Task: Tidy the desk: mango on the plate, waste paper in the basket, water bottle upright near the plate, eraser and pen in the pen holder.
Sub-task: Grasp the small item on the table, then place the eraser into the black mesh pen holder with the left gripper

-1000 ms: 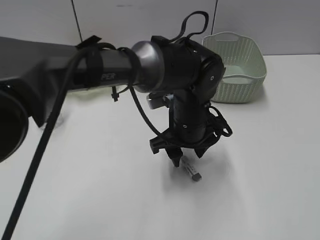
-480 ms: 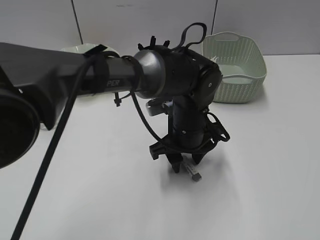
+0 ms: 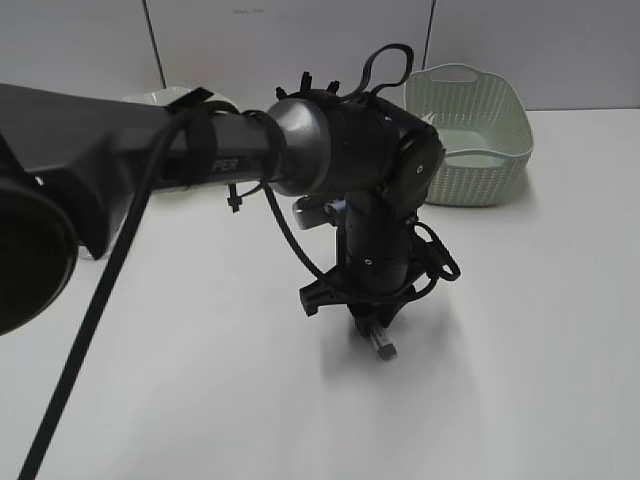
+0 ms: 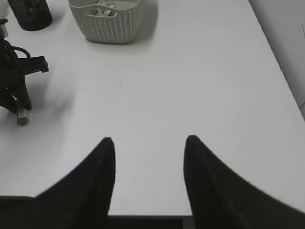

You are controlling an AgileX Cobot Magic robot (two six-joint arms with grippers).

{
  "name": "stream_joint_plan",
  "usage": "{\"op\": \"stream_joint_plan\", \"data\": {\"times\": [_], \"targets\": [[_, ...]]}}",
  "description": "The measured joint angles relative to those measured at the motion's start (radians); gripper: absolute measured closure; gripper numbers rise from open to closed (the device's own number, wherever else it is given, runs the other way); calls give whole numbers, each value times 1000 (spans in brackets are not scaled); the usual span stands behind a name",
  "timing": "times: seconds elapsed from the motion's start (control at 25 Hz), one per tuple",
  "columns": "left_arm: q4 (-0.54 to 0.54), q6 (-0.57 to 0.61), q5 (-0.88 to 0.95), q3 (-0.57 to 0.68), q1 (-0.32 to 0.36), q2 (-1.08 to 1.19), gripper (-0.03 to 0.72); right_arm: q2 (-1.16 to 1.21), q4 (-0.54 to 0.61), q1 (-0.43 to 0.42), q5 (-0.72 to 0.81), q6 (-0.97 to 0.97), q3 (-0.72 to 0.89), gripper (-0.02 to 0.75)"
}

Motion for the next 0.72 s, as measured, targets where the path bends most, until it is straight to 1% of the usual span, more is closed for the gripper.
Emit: {"op": "stream_joint_plan", "data": {"times": [0.08, 0.28, 0.4, 0.6, 0.72], "targets": [[28, 0, -17, 0, 0, -11, 536, 0, 0, 0, 0, 0, 0, 353], [150, 0, -119, 0, 17, -109, 536, 0, 0, 0, 0, 0, 0, 353], [265, 0, -139, 0, 42, -173, 536, 0, 0, 0, 0, 0, 0, 353], [514, 32, -183, 0, 89, -262, 536, 0, 0, 0, 0, 0, 0, 353], [599, 36, -298, 0, 131, -291, 536, 0, 0, 0, 0, 0, 0, 353]]}}
